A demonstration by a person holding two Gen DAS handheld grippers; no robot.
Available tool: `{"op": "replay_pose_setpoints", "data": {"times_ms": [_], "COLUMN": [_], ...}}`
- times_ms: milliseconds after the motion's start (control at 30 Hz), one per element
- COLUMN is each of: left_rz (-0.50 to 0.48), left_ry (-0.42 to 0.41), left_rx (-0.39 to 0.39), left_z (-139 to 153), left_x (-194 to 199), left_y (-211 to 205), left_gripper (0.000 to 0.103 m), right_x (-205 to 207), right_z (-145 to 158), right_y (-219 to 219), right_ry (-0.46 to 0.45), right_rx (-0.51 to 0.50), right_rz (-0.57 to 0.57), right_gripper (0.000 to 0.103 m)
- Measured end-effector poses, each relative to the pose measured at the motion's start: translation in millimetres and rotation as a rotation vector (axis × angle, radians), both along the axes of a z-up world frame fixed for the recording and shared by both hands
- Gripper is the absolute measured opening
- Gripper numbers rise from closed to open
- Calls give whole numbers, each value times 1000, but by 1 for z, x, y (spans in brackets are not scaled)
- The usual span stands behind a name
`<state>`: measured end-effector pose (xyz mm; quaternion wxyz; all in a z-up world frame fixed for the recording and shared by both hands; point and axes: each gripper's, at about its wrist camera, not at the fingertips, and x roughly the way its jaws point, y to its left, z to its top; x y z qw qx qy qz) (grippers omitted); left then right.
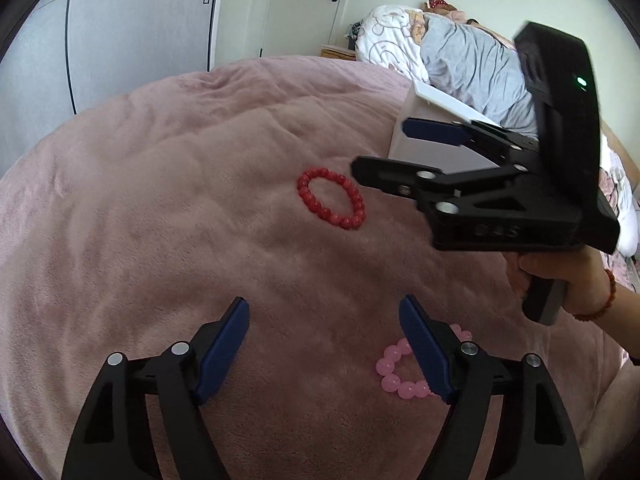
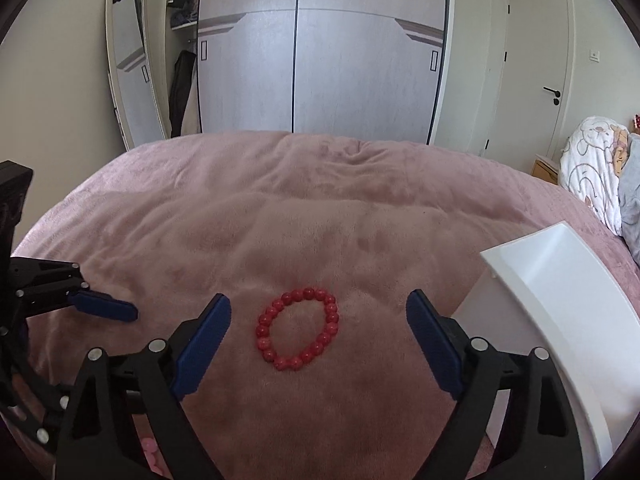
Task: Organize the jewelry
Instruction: 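Move both tools back toward the red and pink bead bracelets on the bed, then grasp the pink bead bracelet with the left tool while the right tool grasps the red bead bracelet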
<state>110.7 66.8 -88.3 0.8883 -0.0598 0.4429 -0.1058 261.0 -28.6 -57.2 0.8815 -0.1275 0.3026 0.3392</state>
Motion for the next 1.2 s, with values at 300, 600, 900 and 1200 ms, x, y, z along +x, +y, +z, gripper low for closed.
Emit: {"op": "replay_pose_setpoints", "data": {"times_ms": [300,600,900,1200], "left_rz": [-91,-175,-184,-144], "left_ry": [60,68,53,57], "left_rx": [20,97,105,97], "left_z": [-20,-29,-34,-33], "left_x": [0,-5,-6,-5], "left_y": [-28,-49,-49,-44], "left_gripper": [73,73,51,22], "right_x": [39,40,39,28], "right_z": [-47,-51,-55,-52], "right_y": [22,29,30,21], "right_ry": [157,229,233,233], "right_rx": [-110,-135,-141,-128], "right_rz": [-24,54,70,81], "right_gripper": [75,45,42,26]}}
